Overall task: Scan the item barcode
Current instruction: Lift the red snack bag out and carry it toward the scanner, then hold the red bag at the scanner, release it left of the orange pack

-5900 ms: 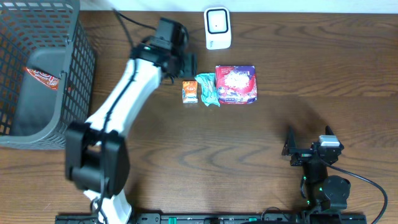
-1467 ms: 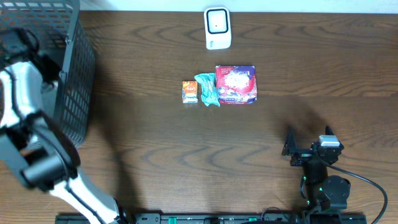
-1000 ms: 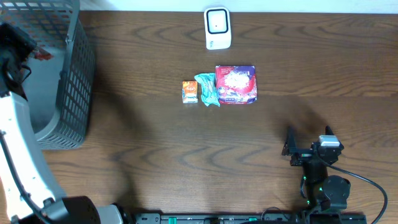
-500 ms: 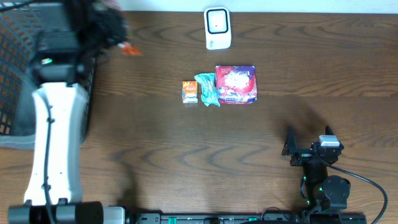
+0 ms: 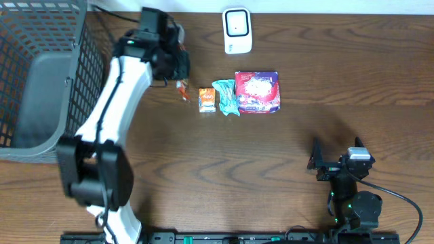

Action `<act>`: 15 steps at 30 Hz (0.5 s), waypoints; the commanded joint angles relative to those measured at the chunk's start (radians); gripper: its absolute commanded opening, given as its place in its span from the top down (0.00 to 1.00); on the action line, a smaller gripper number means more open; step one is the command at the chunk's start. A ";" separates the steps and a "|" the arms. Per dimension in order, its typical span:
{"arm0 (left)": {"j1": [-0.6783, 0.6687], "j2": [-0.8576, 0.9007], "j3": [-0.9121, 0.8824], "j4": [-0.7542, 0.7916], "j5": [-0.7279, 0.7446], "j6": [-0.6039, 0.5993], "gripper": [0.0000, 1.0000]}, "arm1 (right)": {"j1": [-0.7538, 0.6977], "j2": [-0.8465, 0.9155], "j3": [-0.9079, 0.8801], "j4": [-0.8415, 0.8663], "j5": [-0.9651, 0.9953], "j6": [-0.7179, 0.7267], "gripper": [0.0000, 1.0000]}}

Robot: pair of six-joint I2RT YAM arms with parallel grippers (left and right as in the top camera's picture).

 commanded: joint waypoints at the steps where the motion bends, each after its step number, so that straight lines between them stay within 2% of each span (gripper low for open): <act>1: -0.021 0.082 0.005 -0.021 -0.017 0.020 0.92 | 0.003 -0.002 -0.004 0.000 0.002 0.014 0.01; 13: -0.023 0.226 0.005 -0.012 -0.035 0.019 0.93 | 0.003 -0.002 -0.004 0.000 0.002 0.014 0.01; 14: -0.023 0.229 0.005 -0.013 -0.035 0.019 0.92 | 0.003 -0.002 -0.004 0.000 0.002 0.014 0.01; 15: -0.023 0.231 0.005 -0.013 -0.035 0.020 0.85 | 0.003 -0.002 -0.005 0.000 0.002 0.014 0.01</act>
